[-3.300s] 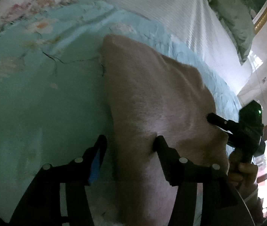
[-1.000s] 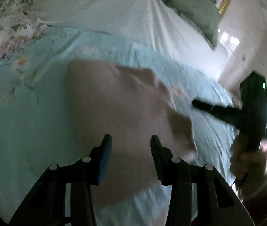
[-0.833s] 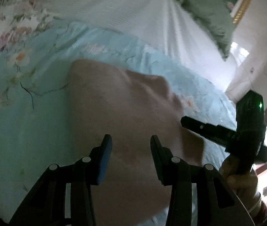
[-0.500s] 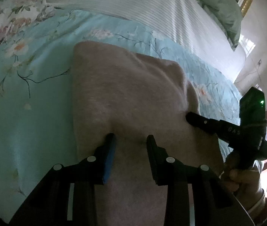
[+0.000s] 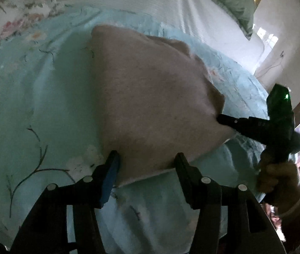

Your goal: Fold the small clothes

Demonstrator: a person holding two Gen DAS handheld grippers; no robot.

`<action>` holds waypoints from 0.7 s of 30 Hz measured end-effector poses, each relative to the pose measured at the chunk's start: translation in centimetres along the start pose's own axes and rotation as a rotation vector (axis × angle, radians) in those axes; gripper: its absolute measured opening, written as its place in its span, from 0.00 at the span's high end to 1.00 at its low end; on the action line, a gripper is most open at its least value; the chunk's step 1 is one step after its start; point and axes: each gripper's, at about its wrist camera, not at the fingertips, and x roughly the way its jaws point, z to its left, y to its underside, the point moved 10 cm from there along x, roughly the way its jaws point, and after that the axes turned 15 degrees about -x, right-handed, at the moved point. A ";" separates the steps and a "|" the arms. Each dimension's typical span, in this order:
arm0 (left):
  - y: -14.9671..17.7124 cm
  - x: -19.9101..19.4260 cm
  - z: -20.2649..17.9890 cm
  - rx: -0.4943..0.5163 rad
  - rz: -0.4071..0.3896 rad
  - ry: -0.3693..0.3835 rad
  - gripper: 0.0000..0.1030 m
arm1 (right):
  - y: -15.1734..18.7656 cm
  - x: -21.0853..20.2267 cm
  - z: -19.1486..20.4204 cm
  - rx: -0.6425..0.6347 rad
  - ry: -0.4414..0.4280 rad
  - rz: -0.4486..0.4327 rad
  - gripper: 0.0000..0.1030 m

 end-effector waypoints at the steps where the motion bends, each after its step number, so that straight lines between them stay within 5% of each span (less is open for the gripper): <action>1: 0.0 0.1 0.0 0.004 0.001 -0.014 0.47 | 0.0 0.0 0.0 -0.006 0.005 0.002 0.97; 6: -0.1 0.9 0.7 -0.014 0.013 -0.068 0.38 | 0.0 0.1 -0.2 -0.003 -0.001 -0.005 0.97; 21: 0.1 1.0 1.1 -0.055 0.030 -0.086 0.37 | 0.7 -0.4 0.2 -0.088 0.066 0.015 0.97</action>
